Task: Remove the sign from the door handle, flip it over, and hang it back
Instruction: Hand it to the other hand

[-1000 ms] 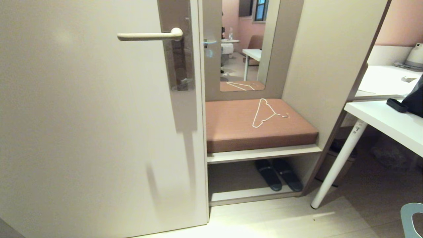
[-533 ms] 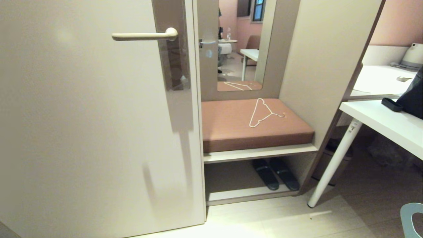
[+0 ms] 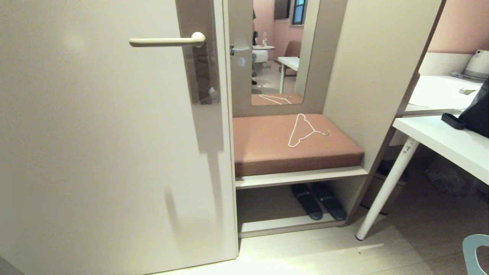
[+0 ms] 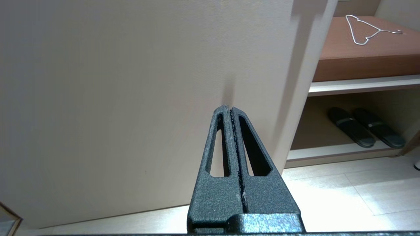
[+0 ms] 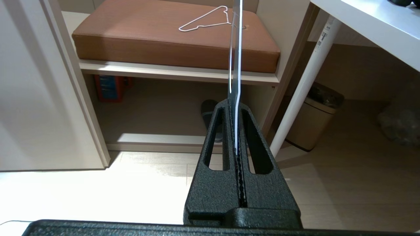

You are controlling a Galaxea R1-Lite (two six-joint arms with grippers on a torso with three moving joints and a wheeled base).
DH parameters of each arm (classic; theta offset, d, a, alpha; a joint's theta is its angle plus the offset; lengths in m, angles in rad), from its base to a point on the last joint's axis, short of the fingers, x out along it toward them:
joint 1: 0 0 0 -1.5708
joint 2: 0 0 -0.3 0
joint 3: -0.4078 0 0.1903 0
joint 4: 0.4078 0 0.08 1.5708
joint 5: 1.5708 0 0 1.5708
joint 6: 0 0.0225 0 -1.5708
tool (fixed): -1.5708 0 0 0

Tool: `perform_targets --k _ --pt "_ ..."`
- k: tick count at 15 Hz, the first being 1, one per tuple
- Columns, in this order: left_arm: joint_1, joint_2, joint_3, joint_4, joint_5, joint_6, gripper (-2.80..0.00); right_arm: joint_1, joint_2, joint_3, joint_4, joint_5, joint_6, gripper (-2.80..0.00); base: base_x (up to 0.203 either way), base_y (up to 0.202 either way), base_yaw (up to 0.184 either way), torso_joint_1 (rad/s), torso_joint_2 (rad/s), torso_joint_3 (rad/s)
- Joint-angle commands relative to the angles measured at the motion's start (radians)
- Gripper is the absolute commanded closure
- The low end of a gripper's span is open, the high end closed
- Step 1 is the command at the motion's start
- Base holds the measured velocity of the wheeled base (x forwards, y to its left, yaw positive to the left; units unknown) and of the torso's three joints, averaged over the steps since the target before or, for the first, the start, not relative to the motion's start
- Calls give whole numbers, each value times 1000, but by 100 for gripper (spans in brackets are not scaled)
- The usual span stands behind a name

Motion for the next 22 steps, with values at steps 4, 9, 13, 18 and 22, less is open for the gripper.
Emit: perform_targets --k 4,9,13,18,22 --pt "0 1 0 0 0 -1 0 0 1 0 1 1 0 0 0 0 0 0 0 0" --pt "0 1 0 0 0 -1 0 1 1 0 1 1 0 0 0 0 0 0 0 0" --pt "0 1 0 0 0 -1 0 0 1 0 1 1 0 0 0 0 0 0 0 0" --pt "0 1 0 0 0 1 0 0 1 0 1 1 0 0 0 0 0 0 0 0" --pt "0 1 0 0 0 1 0 0 1 0 1 1 0 0 0 0 0 0 0 0"
